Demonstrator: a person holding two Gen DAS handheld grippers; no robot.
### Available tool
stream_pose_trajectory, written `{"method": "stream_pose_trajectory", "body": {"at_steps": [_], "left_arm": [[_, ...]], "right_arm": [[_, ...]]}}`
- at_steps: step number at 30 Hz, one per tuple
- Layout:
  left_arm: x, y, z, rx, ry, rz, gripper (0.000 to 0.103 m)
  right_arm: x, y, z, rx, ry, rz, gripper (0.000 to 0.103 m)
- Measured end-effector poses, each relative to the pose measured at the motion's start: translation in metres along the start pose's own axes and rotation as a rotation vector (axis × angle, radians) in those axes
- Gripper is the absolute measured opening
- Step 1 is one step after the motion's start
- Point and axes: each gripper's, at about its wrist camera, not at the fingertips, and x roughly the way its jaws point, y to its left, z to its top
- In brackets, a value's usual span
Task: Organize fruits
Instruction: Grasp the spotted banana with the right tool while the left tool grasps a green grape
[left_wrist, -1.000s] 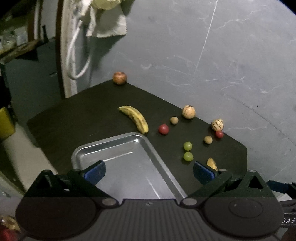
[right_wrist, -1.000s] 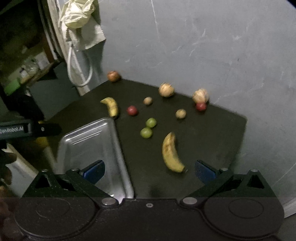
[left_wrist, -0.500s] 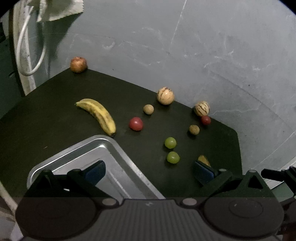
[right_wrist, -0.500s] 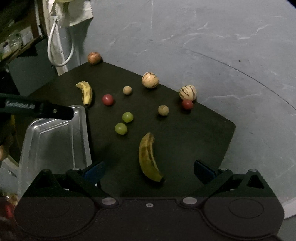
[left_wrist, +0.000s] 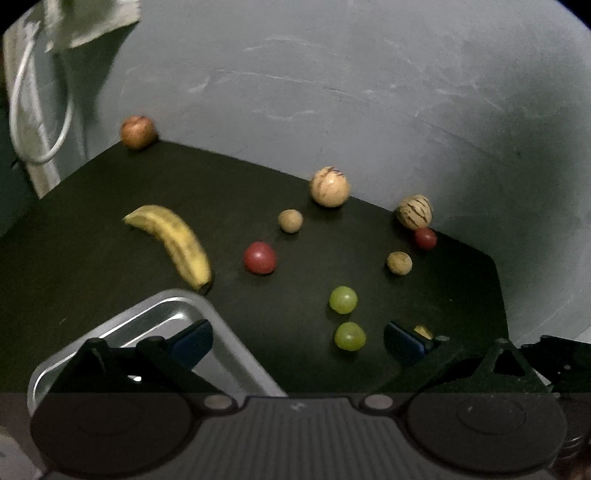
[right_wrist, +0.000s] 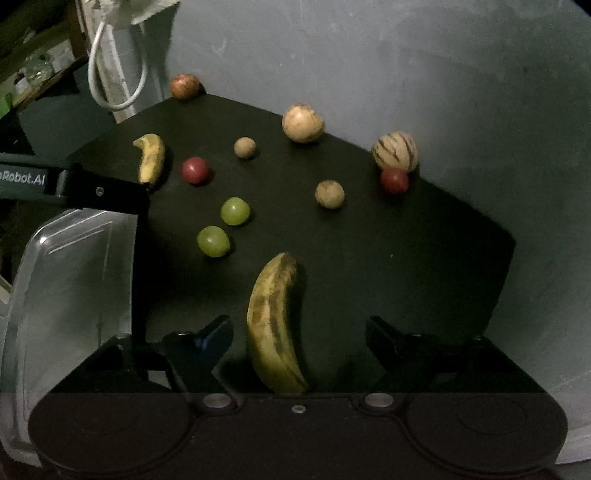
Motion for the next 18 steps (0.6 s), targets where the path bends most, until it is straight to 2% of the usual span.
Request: {"method": "stream_pose_trajectory", "body": {"at_steps": [7, 9, 14, 18], "left_arm": [[0.023, -0.021, 0.003, 0.053, 0.037, -0.051, 0.094], [0.029, -0.021, 0.004, 0.047, 0.051, -0.072, 0.092], [0.038, -0.024, 0.007, 0.044, 0.082, -0.116, 0.083], [0.046, -0.029, 0.009, 0.077, 0.11, -0.1, 0.073]], "right_arm": [[0.009, 0.004, 0.0, -0.03, 0.005, 0.011, 0.074], [0.01, 0.004, -0.001, -0.03, 0.008, 0.018, 0.07], [0.013, 0.004, -0.004, -0.03, 0.016, 0.034, 0.063], [0.013, 0.006, -0.005, -0.037, 0.003, 0.036, 0.06]]}}
